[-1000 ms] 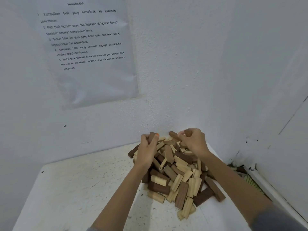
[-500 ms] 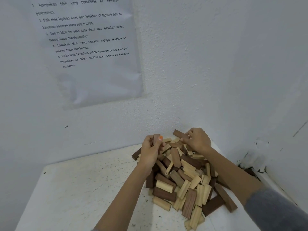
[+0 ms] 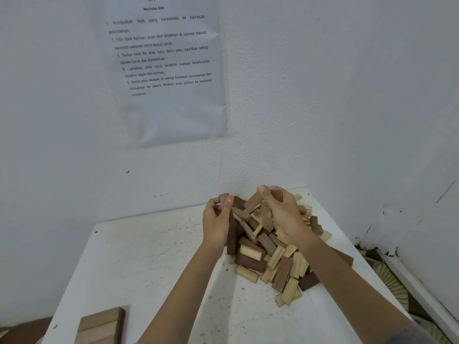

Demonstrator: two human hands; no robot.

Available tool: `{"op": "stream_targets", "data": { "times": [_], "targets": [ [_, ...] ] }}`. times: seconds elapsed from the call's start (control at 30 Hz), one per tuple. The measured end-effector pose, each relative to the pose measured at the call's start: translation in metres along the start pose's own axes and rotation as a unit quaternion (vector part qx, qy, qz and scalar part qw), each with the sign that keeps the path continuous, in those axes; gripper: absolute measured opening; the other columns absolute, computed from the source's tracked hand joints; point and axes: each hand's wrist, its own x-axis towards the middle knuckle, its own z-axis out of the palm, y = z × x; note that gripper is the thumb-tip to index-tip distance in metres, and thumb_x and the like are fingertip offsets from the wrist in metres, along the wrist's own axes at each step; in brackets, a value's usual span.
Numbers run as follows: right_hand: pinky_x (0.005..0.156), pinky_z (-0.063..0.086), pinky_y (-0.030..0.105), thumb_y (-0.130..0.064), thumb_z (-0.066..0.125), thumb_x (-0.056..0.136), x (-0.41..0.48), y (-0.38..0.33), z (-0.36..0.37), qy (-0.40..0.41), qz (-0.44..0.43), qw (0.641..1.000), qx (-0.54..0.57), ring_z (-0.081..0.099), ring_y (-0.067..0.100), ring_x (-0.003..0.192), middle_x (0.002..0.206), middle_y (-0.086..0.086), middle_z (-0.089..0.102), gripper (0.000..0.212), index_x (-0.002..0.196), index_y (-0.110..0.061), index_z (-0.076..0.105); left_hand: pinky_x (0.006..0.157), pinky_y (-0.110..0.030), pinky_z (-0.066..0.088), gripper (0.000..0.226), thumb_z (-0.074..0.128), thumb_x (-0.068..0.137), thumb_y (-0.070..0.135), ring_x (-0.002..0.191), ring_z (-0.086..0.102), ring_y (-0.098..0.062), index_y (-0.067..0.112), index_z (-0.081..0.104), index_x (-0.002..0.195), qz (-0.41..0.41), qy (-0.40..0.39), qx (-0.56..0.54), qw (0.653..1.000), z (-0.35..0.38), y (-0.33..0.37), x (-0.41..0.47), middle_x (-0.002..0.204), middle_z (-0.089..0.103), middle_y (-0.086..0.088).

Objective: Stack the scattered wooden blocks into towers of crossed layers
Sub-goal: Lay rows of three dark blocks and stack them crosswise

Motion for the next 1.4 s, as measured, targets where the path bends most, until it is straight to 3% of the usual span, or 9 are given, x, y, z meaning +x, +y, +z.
{"op": "stream_targets", "data": {
  "times": [0.1,0.27,0.37,0.53,0.83,0.97,1.13,1.27,1.4],
  "targets": [
    [0.041,0.033,0.016,-0.034,0.061,0.094,-0.030,0.001,0.008,-0.031,0.013,0.999,0.029,0.041,0.010,0.046,0.052,-0.006,0.049,0.029,0.107,-0.009,0.064,0.055,-0.012,0.044,0.031,0.056,0.096,0.037,0.065,0.048,-0.010,0.006,0.058,0.100,-0.010,0.001,-0.013,1.000,-0.012,-0.003,-0.020,0.079,0.051,-0.007],
    [0.040,0.032,0.017,-0.034,0.064,0.091,-0.078,0.009,0.017,-0.052,0.009,0.998,0.025,0.042,0.010,0.047,0.063,0.004,0.053,0.027,0.109,-0.014,0.068,0.068,-0.023,0.046,0.038,0.052,0.098,0.036,0.072,0.052,-0.014,0.000,0.062,0.103,-0.026,0.013,-0.017,0.999,-0.028,-0.010,-0.056,0.083,0.057,-0.009],
    [0.040,0.033,0.017,-0.030,0.066,0.090,-0.103,0.022,0.023,-0.035,0.026,0.999,0.031,0.042,0.007,0.044,0.054,-0.007,0.054,0.020,0.104,-0.015,0.067,0.063,-0.022,0.047,0.035,0.053,0.098,0.036,0.068,0.053,-0.012,0.002,0.064,0.100,-0.033,0.010,-0.013,0.999,-0.039,-0.015,-0.081,0.079,0.059,-0.008],
    [0.043,0.036,0.019,-0.026,0.066,0.090,-0.141,0.049,0.032,-0.046,0.056,0.997,0.024,0.045,0.010,0.048,0.063,0.004,0.058,0.017,0.098,-0.010,0.068,0.063,-0.021,0.043,0.030,0.053,0.098,0.033,0.066,0.050,-0.010,0.006,0.063,0.089,-0.059,0.020,0.026,0.998,-0.061,-0.034,-0.120,0.072,0.055,0.001],
    [0.044,0.037,0.018,-0.024,0.069,0.089,-0.186,0.085,0.050,-0.056,0.055,0.993,-0.084,0.049,0.009,0.048,0.052,-0.010,0.056,0.012,0.082,-0.015,0.069,0.066,-0.016,0.042,0.026,0.055,0.097,0.030,0.081,0.057,-0.011,0.007,0.066,0.104,-0.069,0.007,0.119,0.990,-0.105,-0.072,-0.164,0.094,0.066,-0.005],
    [0.048,0.036,0.021,-0.027,0.070,0.088,-0.194,0.090,0.056,-0.061,0.061,0.990,-0.108,0.046,0.011,0.046,0.046,-0.005,0.052,0.018,0.080,-0.011,0.069,0.069,-0.016,0.044,0.023,0.055,0.097,0.027,0.086,0.058,-0.009,0.009,0.065,0.108,-0.082,-0.004,0.123,0.989,-0.116,-0.077,-0.176,0.101,0.067,-0.005],
    [0.051,0.039,0.021,-0.028,0.068,0.089,-0.202,0.093,0.058,-0.073,0.046,0.986,-0.140,0.049,0.011,0.050,0.061,0.000,0.061,0.021,0.086,-0.006,0.070,0.074,-0.016,0.046,0.020,0.058,0.096,0.021,0.094,0.060,-0.013,0.009,0.064,0.111,-0.078,-0.008,0.130,0.988,-0.121,-0.078,-0.181,0.103,0.067,-0.004],
    [0.065,0.044,0.024,-0.030,0.064,0.092,-0.204,0.092,0.057,-0.071,0.040,0.985,-0.152,0.056,0.014,0.072,0.084,-0.001,0.066,0.018,0.099,-0.014,0.068,0.082,-0.024,0.049,0.021,0.063,0.092,0.018,0.093,0.063,-0.015,0.005,0.068,0.109,-0.057,0.020,0.177,0.982,-0.119,-0.080,-0.182,0.101,0.069,-0.005],
    [0.050,0.034,0.023,-0.023,0.047,0.098,-0.202,0.088,0.051,-0.056,0.111,0.988,-0.090,0.047,0.013,0.061,0.080,0.000,0.054,0.016,0.100,-0.018,0.063,0.069,-0.015,0.043,0.017,0.067,0.090,0.016,0.079,0.055,-0.012,0.010,0.064,0.105,-0.049,0.028,0.197,0.979,-0.120,-0.081,-0.183,0.091,0.061,-0.005]
  ]
}}
